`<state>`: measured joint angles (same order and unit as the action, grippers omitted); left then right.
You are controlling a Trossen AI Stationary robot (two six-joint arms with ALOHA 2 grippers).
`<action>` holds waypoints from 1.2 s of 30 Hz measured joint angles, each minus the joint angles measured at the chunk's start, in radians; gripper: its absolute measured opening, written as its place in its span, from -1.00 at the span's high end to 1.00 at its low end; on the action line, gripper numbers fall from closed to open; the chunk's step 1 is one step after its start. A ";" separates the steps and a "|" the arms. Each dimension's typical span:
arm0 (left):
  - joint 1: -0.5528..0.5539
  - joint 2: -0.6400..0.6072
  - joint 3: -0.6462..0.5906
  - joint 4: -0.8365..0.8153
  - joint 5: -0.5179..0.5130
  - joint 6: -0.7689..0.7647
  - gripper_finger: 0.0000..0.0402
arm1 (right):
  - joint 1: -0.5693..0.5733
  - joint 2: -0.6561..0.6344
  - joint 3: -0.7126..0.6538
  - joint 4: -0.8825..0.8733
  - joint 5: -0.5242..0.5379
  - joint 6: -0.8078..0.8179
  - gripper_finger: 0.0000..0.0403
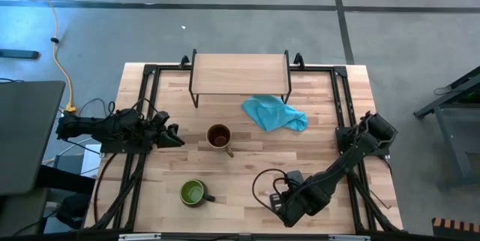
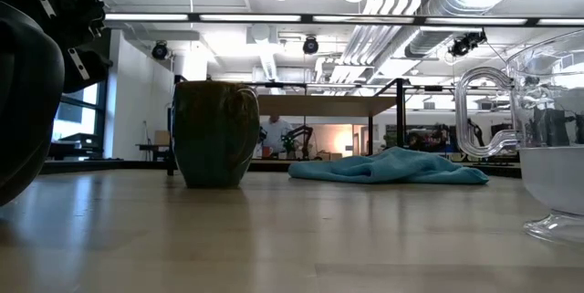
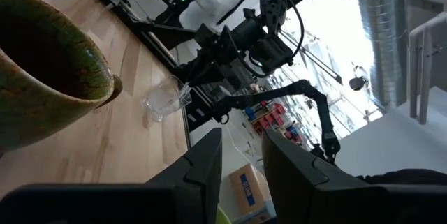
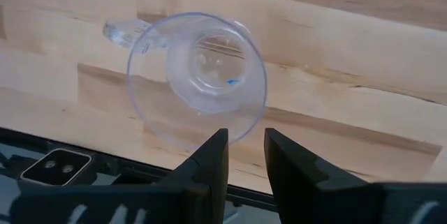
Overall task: Stack small to large cups/mugs on shelf
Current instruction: Put the transparent mug on the shelf
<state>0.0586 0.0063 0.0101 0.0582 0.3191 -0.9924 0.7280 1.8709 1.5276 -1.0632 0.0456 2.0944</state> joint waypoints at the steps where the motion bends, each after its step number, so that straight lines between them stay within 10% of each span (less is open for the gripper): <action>1: 0.000 0.000 0.000 0.000 0.000 0.000 0.55 | 0.000 0.000 0.000 -0.005 -0.004 0.002 0.59; 36: 0.000 0.000 0.000 0.000 0.004 0.000 0.55 | -0.015 0.056 -0.007 -0.001 -0.031 0.016 0.59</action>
<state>0.0584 0.0062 0.0099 0.0586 0.3233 -0.9924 0.7128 1.9270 1.5204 -1.0641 0.0151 2.1100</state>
